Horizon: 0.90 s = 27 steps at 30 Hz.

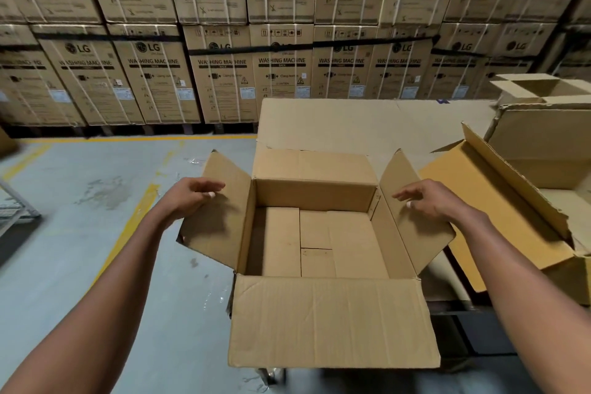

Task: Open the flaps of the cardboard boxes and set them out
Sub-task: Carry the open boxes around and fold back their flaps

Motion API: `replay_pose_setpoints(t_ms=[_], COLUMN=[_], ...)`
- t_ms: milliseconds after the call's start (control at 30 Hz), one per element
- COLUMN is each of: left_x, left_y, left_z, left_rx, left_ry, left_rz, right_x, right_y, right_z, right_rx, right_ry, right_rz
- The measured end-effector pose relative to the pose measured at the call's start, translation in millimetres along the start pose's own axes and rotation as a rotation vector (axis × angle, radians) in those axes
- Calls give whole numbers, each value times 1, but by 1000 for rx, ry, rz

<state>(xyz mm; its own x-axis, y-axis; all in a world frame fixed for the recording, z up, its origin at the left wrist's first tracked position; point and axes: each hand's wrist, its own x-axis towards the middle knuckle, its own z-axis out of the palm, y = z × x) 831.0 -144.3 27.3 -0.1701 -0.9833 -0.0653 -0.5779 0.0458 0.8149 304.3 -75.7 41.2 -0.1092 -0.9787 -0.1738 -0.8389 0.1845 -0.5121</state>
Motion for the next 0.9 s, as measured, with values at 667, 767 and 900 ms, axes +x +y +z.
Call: replay_pose_setpoints(t_ms=[667,767,900], left_x=[-19,-52,-85], left_y=[62,67,71], left_z=[68,73,76], left_rx=[457,414,396], left_ry=[161,218,267], left_rz=[43,58,60], right_x=[-24,-40,-68], right_y=[12,11,6], right_z=[7,12,22], right_rx=[15,46,27], right_ry=[160,196,250], right_rz=[-4,-24,-31])
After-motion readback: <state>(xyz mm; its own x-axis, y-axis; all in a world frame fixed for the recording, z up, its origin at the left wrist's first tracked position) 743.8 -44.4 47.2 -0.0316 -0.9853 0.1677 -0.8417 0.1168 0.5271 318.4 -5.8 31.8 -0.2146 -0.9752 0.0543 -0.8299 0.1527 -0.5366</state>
